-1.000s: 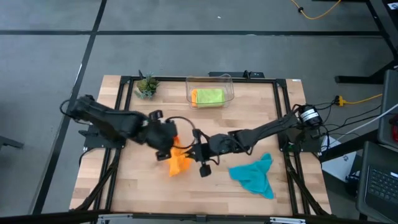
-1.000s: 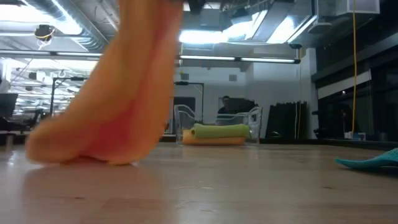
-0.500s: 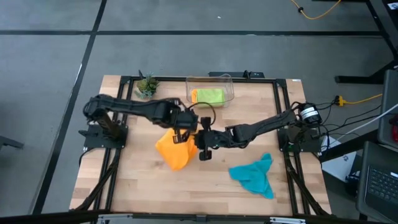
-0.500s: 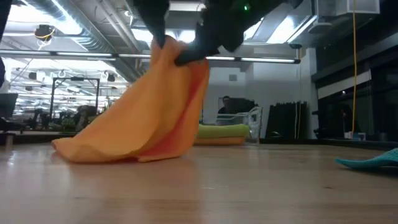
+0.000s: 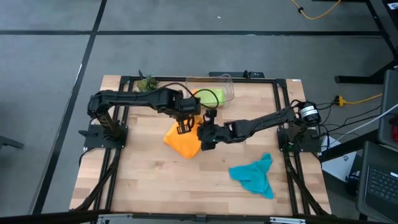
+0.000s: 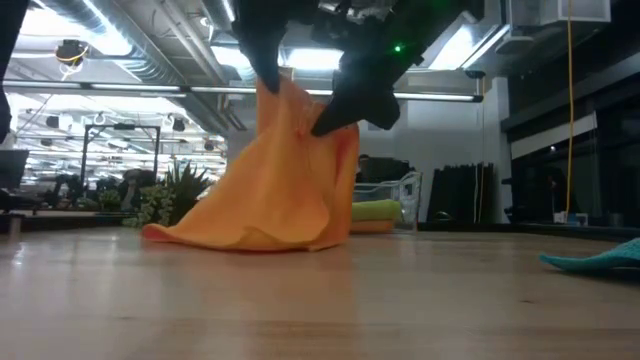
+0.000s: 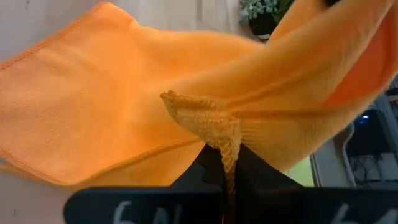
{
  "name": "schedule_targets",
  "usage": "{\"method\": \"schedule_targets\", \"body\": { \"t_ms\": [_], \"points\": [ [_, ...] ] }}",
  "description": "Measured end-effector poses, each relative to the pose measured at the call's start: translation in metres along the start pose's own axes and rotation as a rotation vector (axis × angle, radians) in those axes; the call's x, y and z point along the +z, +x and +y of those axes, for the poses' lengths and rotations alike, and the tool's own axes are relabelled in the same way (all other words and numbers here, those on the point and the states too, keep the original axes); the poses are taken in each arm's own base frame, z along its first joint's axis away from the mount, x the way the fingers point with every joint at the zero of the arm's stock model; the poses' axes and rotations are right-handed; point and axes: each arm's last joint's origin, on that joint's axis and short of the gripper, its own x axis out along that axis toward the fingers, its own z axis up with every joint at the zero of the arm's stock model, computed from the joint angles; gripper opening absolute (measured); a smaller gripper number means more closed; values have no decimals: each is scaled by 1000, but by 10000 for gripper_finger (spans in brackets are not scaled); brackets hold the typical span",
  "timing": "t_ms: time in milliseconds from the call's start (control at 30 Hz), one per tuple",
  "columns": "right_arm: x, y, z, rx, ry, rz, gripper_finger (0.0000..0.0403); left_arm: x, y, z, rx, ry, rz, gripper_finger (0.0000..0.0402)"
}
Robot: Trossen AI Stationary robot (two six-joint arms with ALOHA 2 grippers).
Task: Fold microfiber towels
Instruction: Fold the orange microfiber cloth
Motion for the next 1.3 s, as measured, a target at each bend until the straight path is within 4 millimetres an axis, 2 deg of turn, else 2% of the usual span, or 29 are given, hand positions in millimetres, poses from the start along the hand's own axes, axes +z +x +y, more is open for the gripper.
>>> {"method": "schedule_targets", "body": {
  "t_ms": [167,300,567,667,767,1033,1167,1300],
  "points": [
    [2,-1,5,139,2,-46,2,-5,18,-17,-10,64,139,0],
    [2,-3,13,228,15,-79,2,-13,40,-36,5,126,240,0],
    [4,-4,36,441,22,-126,6,-44,56,-63,-28,188,357,0],
    [6,0,45,476,26,-160,31,-53,62,-70,-3,176,382,2],
    [7,1,50,535,49,-179,74,-60,65,-73,1,150,414,20],
    [8,-1,53,672,141,-180,181,-62,65,-72,29,104,429,111],
    [8,-2,54,700,168,-173,206,-63,61,-70,32,87,427,141],
    [9,-5,52,739,169,-175,212,-67,49,-66,36,59,427,151]
  ]
}}
